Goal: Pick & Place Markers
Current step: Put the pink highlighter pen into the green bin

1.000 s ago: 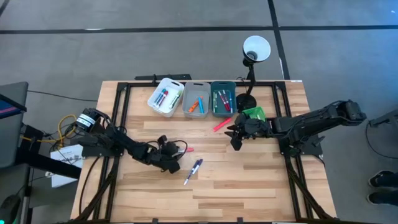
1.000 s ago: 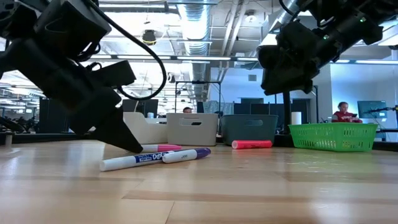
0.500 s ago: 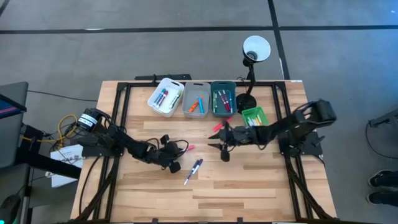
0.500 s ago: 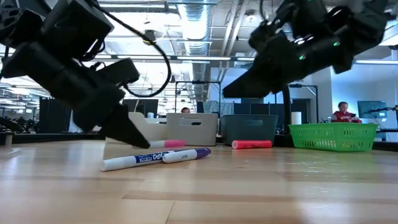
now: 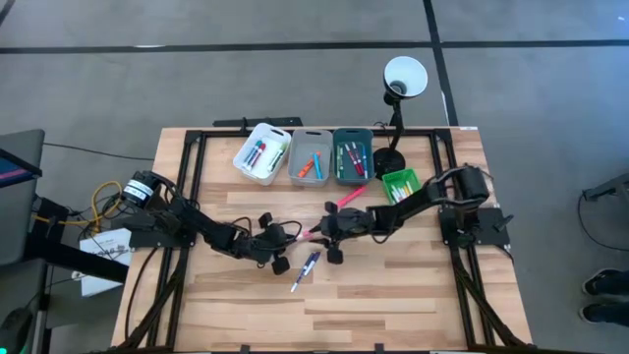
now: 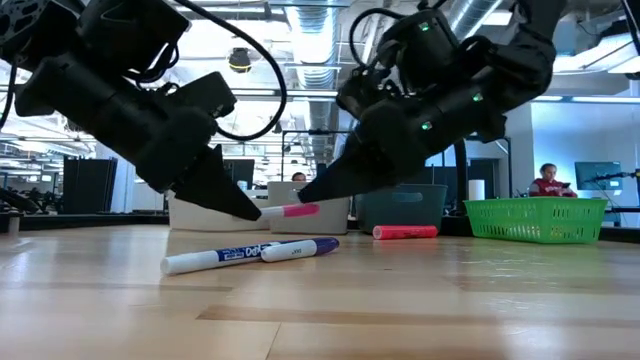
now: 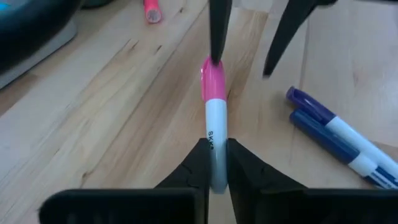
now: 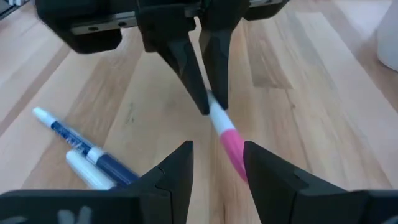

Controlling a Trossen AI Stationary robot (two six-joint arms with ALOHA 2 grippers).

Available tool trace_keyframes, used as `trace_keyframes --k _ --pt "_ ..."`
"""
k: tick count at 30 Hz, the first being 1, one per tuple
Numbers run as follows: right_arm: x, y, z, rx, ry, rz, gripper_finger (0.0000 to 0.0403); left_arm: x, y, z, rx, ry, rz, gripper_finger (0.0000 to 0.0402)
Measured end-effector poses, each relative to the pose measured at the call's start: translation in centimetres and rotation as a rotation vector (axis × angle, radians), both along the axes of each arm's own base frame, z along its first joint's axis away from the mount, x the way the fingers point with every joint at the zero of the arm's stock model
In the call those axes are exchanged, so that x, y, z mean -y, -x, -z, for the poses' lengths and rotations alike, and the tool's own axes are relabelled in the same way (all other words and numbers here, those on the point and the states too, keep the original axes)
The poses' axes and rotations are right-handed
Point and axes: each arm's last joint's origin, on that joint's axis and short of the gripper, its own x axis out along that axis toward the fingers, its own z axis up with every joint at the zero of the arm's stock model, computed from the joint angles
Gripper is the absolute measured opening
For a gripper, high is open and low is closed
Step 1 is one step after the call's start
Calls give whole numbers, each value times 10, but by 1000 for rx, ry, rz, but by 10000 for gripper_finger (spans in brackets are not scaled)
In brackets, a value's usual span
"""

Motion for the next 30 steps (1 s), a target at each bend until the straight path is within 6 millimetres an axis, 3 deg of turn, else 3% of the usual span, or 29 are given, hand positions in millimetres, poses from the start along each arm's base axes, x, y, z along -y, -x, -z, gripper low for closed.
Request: trace_keyframes --k 16,26,30 --pt "0 -5 3 -26 32 -14 128 4 -5 -7 60 -11 68 29" --pt "0 -5 3 -24 29 -23 80 3 -5 -7 57 -4 73 34" --pt "-2 -5 3 -21 17 -48 63 4 -5 -7 57 0 79 53"
